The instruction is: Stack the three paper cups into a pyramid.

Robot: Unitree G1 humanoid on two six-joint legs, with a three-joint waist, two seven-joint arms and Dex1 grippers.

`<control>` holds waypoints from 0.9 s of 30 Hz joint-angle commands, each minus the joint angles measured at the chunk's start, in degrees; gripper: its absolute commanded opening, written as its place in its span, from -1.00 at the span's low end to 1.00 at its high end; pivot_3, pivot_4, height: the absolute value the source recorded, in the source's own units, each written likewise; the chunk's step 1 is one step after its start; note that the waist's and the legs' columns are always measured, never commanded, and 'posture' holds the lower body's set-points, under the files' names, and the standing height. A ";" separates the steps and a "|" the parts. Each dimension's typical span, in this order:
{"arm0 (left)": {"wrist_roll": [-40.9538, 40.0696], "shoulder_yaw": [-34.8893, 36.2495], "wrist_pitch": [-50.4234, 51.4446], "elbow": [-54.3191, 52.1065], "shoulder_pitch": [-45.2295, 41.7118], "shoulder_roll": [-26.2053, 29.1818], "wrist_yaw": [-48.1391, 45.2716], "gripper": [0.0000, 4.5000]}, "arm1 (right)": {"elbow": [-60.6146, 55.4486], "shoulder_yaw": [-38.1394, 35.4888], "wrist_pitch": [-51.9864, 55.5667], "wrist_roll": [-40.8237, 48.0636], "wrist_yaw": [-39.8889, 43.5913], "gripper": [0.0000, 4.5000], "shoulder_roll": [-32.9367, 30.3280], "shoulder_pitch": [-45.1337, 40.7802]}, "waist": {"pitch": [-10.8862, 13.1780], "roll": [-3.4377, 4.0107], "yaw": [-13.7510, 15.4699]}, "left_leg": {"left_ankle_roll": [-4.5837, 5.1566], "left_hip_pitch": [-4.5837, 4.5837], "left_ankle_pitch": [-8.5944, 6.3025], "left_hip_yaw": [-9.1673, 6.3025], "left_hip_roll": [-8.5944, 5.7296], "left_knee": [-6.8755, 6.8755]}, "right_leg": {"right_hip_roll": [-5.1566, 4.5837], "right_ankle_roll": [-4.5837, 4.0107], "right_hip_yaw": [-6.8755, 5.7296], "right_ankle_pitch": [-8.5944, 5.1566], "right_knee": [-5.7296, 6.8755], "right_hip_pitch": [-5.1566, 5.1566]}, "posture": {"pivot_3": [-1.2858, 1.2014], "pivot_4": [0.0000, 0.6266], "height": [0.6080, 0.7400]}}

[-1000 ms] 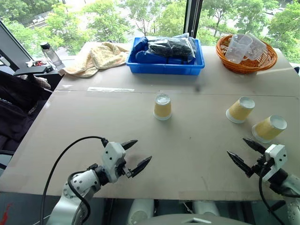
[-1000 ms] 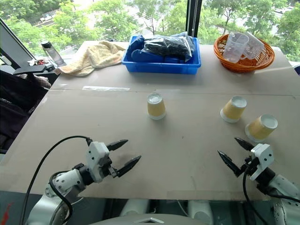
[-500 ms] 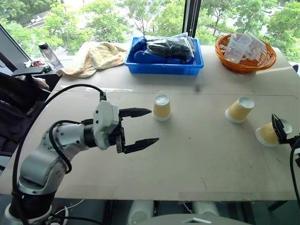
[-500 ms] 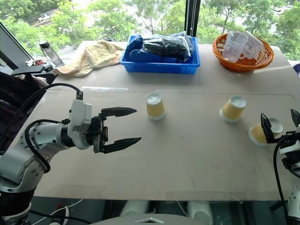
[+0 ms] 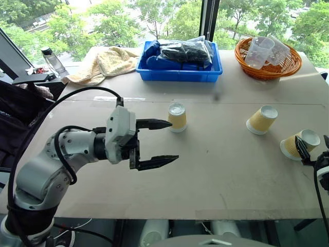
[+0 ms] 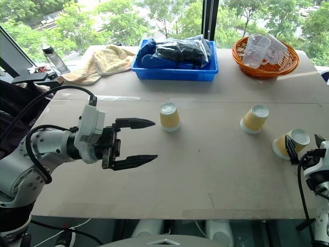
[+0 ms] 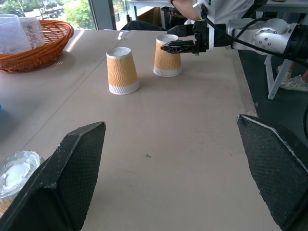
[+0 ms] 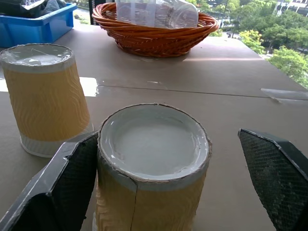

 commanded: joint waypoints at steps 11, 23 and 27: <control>-5.82 1.57 4.26 -1.81 -0.76 0.37 1.27 1.00 | -0.19 0.34 2.32 1.45 1.14 0.32 -0.62 -1.85 | 0.00 0.00 0.11 | 0.00 -0.01 0.00 -0.01 0.00 0.00 | 0.01 0.00 0.01 0.00 0.00 0.00 | 0.03 -0.52 0.90; -2.95 5.59 1.62 2.60 2.06 3.20 -2.87 1.00 | -15.44 10.41 2.08 6.99 13.78 -0.01 -0.98 0.85 | 0.01 0.03 -0.35 | 0.00 0.00 0.00 -0.03 0.06 0.00 | 0.11 0.00 0.02 0.00 0.01 -0.01 | 0.03 -0.52 0.90; -1.51 6.69 0.08 4.88 1.93 4.15 -4.57 1.00 | -23.51 25.46 8.41 3.58 16.05 -0.01 -2.25 -1.56 | 0.04 -0.03 -0.72 | 0.00 0.03 0.00 -0.10 0.19 0.00 | 0.24 -0.01 -0.01 -0.01 0.04 -0.01 | 0.03 -0.52 0.90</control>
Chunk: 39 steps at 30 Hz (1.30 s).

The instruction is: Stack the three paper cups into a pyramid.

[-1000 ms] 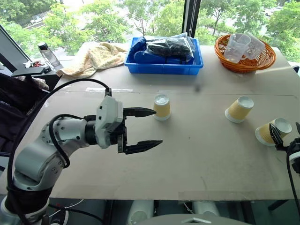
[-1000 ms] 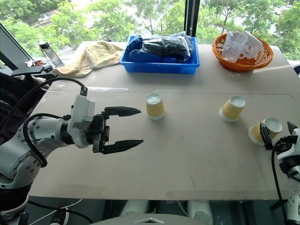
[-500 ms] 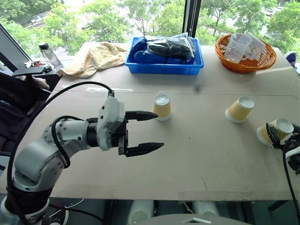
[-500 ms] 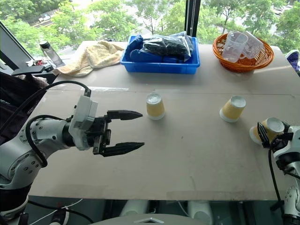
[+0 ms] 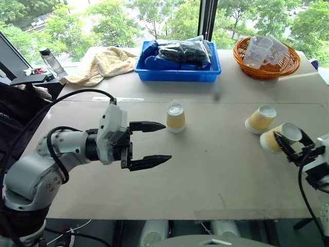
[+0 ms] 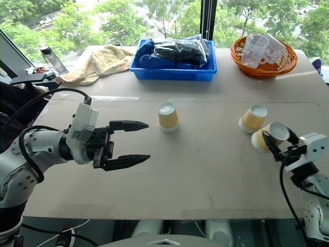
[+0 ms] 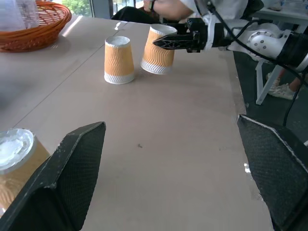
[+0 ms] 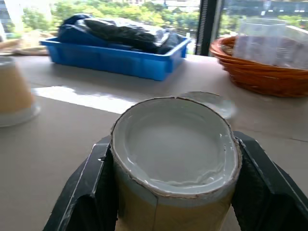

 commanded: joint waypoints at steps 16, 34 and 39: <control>0.22 3.32 -1.42 -1.78 1.51 1.19 -1.93 1.00 | -1.46 20.92 5.35 -6.00 5.53 0.97 -0.71 -11.30 | 0.09 -0.21 0.82 | -0.01 -0.12 0.00 0.00 -0.08 0.06 | 0.01 -0.03 0.10 0.01 -0.11 -0.03 | 0.03 -0.52 0.90; -6.23 -2.22 4.61 -1.75 -11.90 -3.77 6.39 1.00 | 1.34 -1.90 3.68 -5.12 -13.06 0.97 1.31 -13.93 | 0.09 -0.23 0.75 | -0.01 -0.06 0.01 0.03 -0.14 0.11 | 0.04 0.12 0.16 0.11 0.03 0.00 | 0.03 -0.52 0.90; -6.25 -4.41 9.71 -1.31 -16.69 -3.09 10.96 1.00 | 9.24 -1.91 3.11 -10.76 -19.01 0.97 2.44 -17.24 | 0.11 -0.19 0.68 | -0.01 -0.10 0.01 0.02 -0.19 0.24 | 0.07 0.18 0.17 0.15 0.09 -0.01 | 0.03 -0.52 0.90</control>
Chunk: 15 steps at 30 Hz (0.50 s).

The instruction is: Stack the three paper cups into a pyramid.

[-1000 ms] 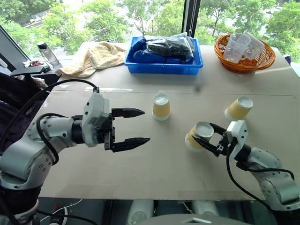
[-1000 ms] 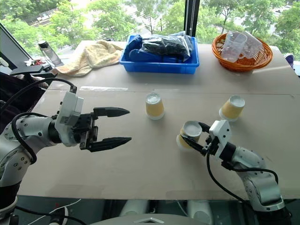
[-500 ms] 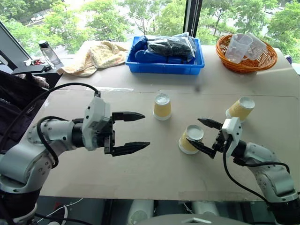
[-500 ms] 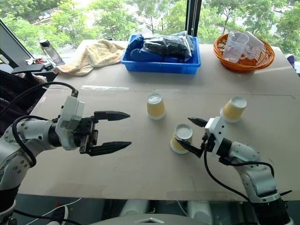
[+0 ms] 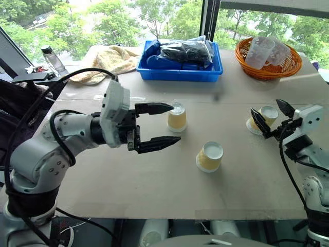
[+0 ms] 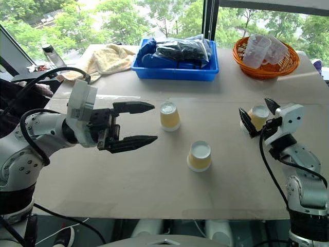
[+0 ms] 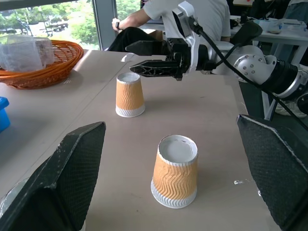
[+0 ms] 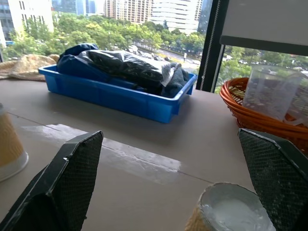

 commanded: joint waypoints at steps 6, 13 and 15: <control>-0.76 -0.64 5.82 -1.12 -2.85 1.93 3.90 1.00 | 8.73 -0.59 1.30 -1.95 -3.94 0.97 1.43 -5.14 | 0.02 0.03 -0.38 | 0.00 0.01 0.00 0.03 0.01 0.03 | 0.02 0.01 0.06 0.01 0.03 -0.01 | 0.03 -0.52 0.90; -0.13 -0.21 6.06 -1.88 -1.65 2.47 3.67 1.00 | 13.49 -1.01 1.70 -2.39 -4.17 0.97 1.62 -7.22 | 0.02 0.03 -0.80 | 0.00 0.00 0.00 0.03 0.03 0.04 | 0.01 0.02 0.07 0.01 0.03 -0.01 | 0.03 -0.52 0.90; -0.09 -0.07 6.00 -1.74 -1.53 2.59 3.51 1.00 | 14.10 -1.12 1.39 -2.43 -4.05 0.97 1.54 -7.52 | 0.02 0.03 -0.89 | 0.00 0.00 0.00 0.03 0.03 0.04 | 0.00 0.02 0.07 0.01 0.03 -0.01 | 0.03 -0.52 0.90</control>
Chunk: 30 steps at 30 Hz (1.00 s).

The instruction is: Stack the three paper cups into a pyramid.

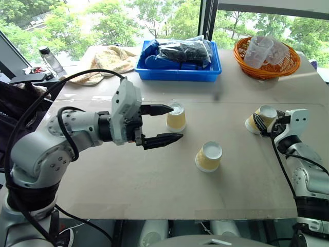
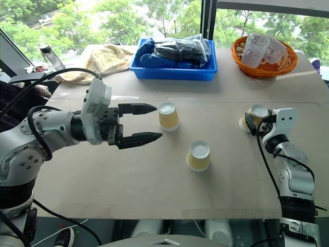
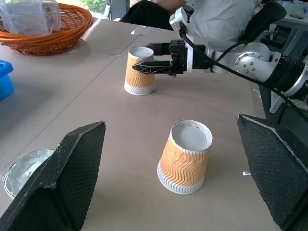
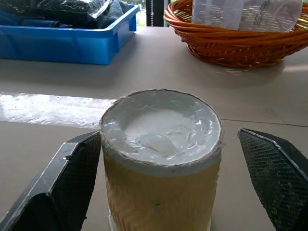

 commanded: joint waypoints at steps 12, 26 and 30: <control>1.30 1.50 -1.24 -0.58 0.65 1.69 -2.32 1.00 | -7.54 -1.06 -2.56 3.32 8.27 -0.02 -2.71 3.94 | 0.01 0.02 -0.21 | 0.00 -0.02 0.00 -0.05 0.01 0.00 | 0.00 0.01 -0.04 0.00 0.00 0.00 | 0.03 -0.52 0.90; 4.50 2.23 -4.54 0.59 5.15 3.37 -6.70 1.00 | -26.51 8.09 1.09 10.24 26.64 -0.02 -8.77 24.29 | 0.04 -0.09 -0.46 | 0.01 0.09 -0.01 -0.04 0.09 0.02 | 0.02 -0.11 -0.01 -0.19 0.11 0.02 | 0.03 -0.52 0.90; 4.93 2.69 -4.73 0.56 5.85 3.52 -7.05 1.00 | -27.59 10.47 0.68 9.47 27.96 -0.02 -9.37 26.05 | 0.02 -0.13 -0.31 | 0.01 0.07 -0.01 -0.05 0.10 0.09 | 0.01 0.00 0.00 -0.26 0.15 0.02 | 0.03 -0.52 0.90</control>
